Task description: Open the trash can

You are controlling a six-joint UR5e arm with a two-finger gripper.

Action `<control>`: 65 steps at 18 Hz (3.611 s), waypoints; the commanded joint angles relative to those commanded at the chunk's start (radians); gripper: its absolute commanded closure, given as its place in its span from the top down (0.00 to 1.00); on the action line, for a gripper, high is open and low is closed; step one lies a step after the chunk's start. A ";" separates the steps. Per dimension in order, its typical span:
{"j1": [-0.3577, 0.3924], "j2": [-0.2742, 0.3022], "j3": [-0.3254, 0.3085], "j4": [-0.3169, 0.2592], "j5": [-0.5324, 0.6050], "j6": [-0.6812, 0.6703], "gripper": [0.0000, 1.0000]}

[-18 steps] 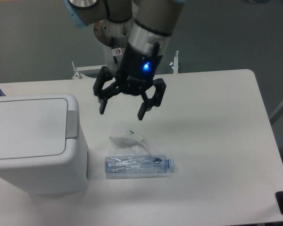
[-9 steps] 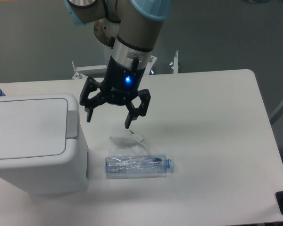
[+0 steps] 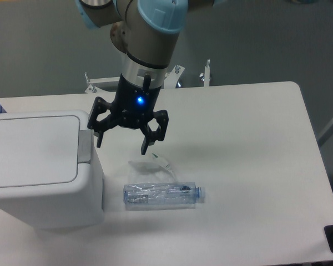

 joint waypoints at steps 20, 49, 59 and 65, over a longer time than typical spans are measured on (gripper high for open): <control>-0.025 -0.009 -0.006 0.008 0.000 -0.002 1.00; -0.037 -0.028 0.087 0.012 0.018 0.014 1.00; 0.115 -0.037 0.239 0.011 0.289 0.194 1.00; 0.204 -0.025 0.218 -0.014 0.343 0.437 1.00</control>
